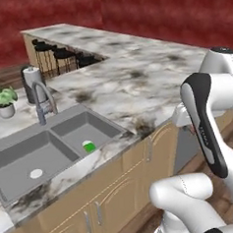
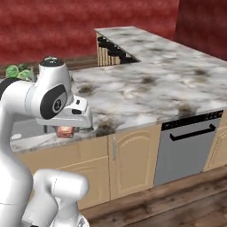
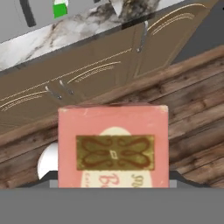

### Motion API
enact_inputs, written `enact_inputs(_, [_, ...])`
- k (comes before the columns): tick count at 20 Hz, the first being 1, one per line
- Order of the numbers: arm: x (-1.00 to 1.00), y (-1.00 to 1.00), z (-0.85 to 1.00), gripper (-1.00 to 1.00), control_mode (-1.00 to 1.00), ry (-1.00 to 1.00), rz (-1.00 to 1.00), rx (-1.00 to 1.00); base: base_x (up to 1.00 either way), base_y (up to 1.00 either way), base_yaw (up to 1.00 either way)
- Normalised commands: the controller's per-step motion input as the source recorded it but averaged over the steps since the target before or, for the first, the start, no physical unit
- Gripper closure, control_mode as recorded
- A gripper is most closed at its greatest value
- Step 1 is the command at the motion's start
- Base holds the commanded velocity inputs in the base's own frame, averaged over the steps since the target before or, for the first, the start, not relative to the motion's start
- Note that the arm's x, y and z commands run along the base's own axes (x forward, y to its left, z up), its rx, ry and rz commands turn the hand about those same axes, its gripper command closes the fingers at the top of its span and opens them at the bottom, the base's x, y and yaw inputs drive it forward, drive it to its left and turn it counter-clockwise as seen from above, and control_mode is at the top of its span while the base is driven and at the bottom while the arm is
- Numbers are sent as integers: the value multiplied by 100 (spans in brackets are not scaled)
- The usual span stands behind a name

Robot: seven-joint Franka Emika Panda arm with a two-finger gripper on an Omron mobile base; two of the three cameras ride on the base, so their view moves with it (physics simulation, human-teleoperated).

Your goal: Pick up the sponge and bar soap from the sink, and place them back in the cabinet, and close the cabinet door.

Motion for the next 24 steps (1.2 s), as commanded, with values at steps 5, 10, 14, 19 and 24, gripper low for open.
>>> enact_inputs(5, [0, 0, 0, 100, 100, 0, 0, 0, 10, -35, -38])
enact_inputs(10, [0, 0, 0, 100, 100, 0, 0, 0, 19, -36, -42])
enact_inputs(14, [0, 0, 0, 100, 100, 0, 0, 0, 24, -23, -48])
enact_inputs(19, [0, 0, 0, 100, 100, 0, 0, 0, 28, -4, -52])
enact_inputs(24, [0, 0, 0, 100, 100, 0, 0, 0, 29, 0, -54])
